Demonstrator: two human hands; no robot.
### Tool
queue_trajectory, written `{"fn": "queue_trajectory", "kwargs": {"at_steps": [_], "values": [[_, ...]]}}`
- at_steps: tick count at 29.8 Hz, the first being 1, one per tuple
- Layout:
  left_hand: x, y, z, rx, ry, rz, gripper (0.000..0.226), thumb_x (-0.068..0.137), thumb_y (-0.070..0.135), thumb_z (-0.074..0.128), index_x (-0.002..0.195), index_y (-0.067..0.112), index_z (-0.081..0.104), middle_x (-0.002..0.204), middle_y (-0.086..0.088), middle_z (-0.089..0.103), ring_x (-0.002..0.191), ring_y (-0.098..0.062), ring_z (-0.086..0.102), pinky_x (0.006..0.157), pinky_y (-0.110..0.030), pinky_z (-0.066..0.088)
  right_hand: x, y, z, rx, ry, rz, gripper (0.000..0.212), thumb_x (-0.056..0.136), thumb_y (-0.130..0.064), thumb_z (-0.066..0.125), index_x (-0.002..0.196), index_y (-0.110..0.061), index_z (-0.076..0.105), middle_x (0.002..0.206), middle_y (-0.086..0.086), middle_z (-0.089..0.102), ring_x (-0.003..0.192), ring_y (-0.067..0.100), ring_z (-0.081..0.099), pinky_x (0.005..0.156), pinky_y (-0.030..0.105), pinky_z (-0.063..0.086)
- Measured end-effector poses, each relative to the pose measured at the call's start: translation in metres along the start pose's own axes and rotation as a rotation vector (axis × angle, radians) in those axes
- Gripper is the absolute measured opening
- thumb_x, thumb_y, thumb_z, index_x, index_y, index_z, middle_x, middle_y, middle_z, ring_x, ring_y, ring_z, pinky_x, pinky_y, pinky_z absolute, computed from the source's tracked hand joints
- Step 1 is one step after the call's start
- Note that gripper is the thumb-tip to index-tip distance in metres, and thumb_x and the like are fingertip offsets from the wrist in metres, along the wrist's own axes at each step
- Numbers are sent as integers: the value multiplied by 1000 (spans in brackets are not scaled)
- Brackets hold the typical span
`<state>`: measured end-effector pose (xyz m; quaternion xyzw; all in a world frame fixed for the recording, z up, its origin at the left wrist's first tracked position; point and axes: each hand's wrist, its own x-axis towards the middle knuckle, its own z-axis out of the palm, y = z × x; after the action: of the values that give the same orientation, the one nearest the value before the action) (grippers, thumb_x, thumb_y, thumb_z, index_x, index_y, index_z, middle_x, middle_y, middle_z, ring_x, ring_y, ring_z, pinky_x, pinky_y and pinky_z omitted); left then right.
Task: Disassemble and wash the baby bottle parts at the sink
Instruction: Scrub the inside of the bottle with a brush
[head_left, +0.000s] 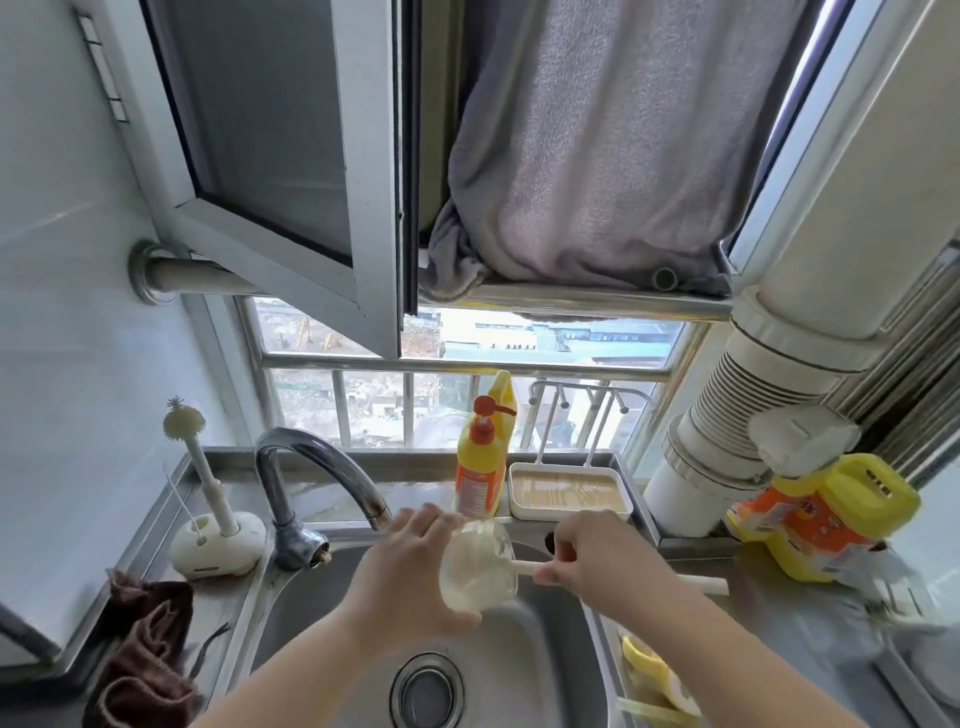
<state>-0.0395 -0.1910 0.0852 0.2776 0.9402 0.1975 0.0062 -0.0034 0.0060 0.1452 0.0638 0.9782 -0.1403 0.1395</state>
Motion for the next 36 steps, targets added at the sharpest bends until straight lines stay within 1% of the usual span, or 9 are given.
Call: {"fn": "queue_trajectory", "kwargs": {"at_steps": [4, 13, 19, 25, 27, 29, 32, 34, 36], "values": [[3, 10, 5, 76, -63, 84, 87, 64, 60, 63, 138, 27, 31, 134, 12, 35, 122, -9, 35, 92, -27, 46, 1, -11, 10, -131, -11, -25, 42, 84, -43, 63, 60, -25, 34, 81, -3, 50, 77, 16, 47, 68, 26, 38], [7, 21, 1, 126, -43, 93, 86, 68, 60, 62, 139, 26, 26, 137, 9, 30, 123, -11, 38, 89, -29, 48, -4, -4, 7, -59, -4, -2, 38, 84, -41, 64, 60, -26, 38, 66, -8, 45, 73, 15, 49, 67, 27, 41], [8, 23, 2, 132, 15, 101, 85, 68, 61, 63, 139, 26, 30, 137, 7, 33, 124, -13, 37, 87, -29, 49, -13, 16, -12, 29, -55, 74, 31, 80, -41, 69, 64, -22, 51, 77, -1, 62, 70, 14, 56, 73, 28, 49], [13, 23, -1, 118, 65, 104, 95, 57, 78, 48, 134, 24, 38, 135, 6, 40, 122, -16, 42, 79, -31, 53, -20, 27, -28, 75, -49, 84, 29, 81, -41, 69, 68, -19, 54, 66, -5, 64, 54, 6, 53, 54, 17, 42], [16, 36, -3, 149, 22, 122, 96, 57, 78, 43, 138, 26, 31, 139, 7, 32, 127, -14, 34, 86, -31, 50, -20, 26, -24, 64, -36, 68, 30, 80, -40, 69, 67, -19, 54, 69, -2, 65, 58, 9, 55, 59, 21, 46], [21, 46, -1, 157, -10, 143, 90, 67, 68, 56, 141, 27, 26, 142, 8, 27, 130, -14, 29, 91, -32, 47, -19, 22, -14, 71, -46, 56, 32, 81, -39, 69, 63, -19, 52, 74, 2, 67, 63, 12, 58, 67, 27, 49], [24, 37, -5, 158, 93, 192, 86, 59, 61, 67, 132, 24, 39, 134, 5, 45, 119, -18, 47, 73, -34, 54, -25, 31, -29, 113, -94, 91, 30, 83, -40, 67, 67, -18, 56, 64, -3, 67, 51, 4, 53, 55, 19, 44], [23, 38, -4, 161, 123, 239, 87, 45, 62, 72, 118, 23, 47, 117, 5, 60, 101, -18, 61, 54, -28, 55, -26, 36, -40, 91, -109, 97, 29, 83, -42, 66, 69, -17, 59, 62, -5, 67, 49, 2, 53, 53, 16, 42], [23, 49, 2, 133, 197, 267, 89, 37, 60, 77, 111, 20, 49, 107, 4, 64, 94, -17, 63, 48, -25, 55, -25, 30, -36, 67, -135, 70, 31, 85, -41, 64, 68, -17, 58, 65, -4, 68, 48, 3, 52, 54, 17, 43]]}}
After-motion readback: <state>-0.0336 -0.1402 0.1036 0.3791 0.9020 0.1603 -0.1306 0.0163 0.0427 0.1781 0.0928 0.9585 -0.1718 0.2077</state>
